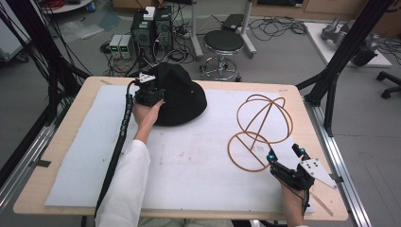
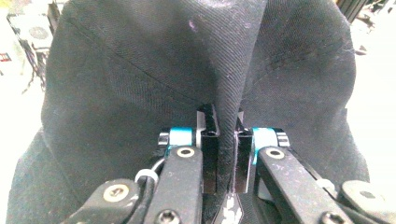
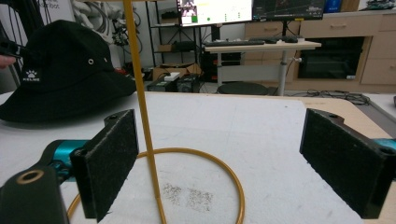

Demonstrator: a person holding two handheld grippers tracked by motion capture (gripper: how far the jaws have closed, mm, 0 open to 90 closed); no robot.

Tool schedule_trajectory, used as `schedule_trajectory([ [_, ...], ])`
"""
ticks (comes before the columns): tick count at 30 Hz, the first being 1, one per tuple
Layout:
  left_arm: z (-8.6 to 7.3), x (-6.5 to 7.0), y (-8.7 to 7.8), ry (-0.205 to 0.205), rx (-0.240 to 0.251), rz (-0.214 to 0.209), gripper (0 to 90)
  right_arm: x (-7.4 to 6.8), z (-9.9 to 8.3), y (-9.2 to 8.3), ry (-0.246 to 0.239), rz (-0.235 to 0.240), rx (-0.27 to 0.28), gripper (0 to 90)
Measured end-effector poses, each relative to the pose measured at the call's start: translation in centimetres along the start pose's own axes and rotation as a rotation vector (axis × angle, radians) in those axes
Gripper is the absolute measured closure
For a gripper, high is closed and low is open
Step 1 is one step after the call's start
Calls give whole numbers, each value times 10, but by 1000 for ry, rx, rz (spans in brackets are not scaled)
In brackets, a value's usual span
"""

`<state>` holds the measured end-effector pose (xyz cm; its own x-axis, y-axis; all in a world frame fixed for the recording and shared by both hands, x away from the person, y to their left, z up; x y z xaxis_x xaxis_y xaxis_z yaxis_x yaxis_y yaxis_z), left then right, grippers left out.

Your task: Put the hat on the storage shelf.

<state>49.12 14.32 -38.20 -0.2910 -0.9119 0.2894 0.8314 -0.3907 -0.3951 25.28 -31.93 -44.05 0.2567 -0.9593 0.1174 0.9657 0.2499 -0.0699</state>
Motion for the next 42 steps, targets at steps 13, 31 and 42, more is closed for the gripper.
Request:
schedule_trajectory([
  [13,25,12,-46,80,138,-47,858,-1,0,-1,7,-4,1,108],
  [31,38,73,-110,251,291,-248,857,-1,1,0,-1,-5,7,109],
  [42,44,102,-136,288,372,-368,857,-2,1,0,2,-3,7,109],
])
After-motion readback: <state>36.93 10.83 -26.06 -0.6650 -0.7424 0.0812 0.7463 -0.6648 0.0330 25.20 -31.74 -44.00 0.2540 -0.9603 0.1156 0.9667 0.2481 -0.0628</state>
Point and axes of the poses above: each handheld gripper's, and its own axes: y roughly forward along the jaws, z roughly out of its top, x roughly to its right, the point moved 1 cm from there along y, roughly forward along the jaws, and after that the axes turned 11 degrees about -y, right-handed, at the moved point
